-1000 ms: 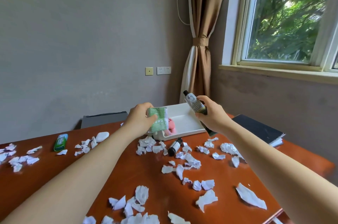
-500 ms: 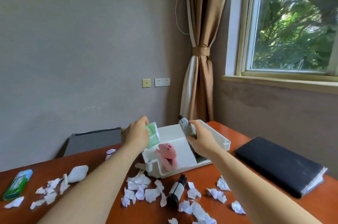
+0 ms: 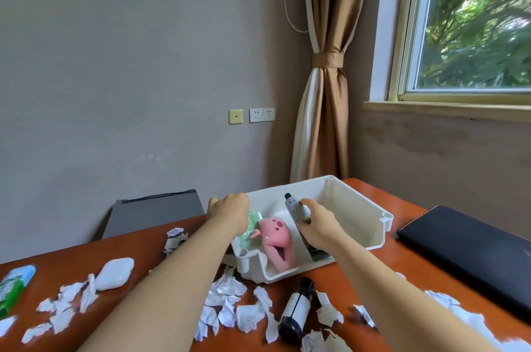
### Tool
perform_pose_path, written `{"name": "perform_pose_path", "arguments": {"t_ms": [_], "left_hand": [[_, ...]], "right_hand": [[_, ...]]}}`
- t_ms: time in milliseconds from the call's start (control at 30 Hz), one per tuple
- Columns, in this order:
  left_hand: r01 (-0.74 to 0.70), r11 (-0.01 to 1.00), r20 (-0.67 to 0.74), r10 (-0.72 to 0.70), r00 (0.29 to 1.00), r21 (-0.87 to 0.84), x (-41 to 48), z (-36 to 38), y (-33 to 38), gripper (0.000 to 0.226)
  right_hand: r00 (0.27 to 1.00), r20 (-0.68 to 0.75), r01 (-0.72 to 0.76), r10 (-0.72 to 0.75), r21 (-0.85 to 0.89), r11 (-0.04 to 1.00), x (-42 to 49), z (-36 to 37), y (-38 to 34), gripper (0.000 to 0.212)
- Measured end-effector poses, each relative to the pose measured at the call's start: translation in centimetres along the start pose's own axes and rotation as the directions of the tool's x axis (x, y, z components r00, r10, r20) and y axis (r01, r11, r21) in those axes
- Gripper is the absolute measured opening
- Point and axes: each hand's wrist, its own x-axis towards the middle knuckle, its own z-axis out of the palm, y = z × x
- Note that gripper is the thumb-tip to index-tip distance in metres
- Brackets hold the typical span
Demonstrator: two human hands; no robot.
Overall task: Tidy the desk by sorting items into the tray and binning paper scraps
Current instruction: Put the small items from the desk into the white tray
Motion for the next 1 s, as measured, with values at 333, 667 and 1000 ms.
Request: {"name": "perform_pose_path", "arguments": {"t_ms": [333,667,1000], "left_hand": [[-0.054,0.981,0.135,0.029,0.990,0.188,1.4,0.9,0.3,0.044],[-0.072,0.997,0.120,0.067,0.991,0.032,1.1,1.2,0.1,0.031],[-0.170,0.931,0.008,0.182,0.983,-0.322,-3.7,-3.1,-1.8,0.022]], "right_hand": [[0.993,0.113,-0.027,0.036,-0.084,0.996,1.0,1.5,0.4,0.041],[0.991,0.115,-0.051,0.067,-0.135,0.990,0.7,1.9,-0.2,0.016],[0.996,0.020,0.087,-0.086,-0.115,0.990,-3.2,-3.4,-4.0,0.030]]}}
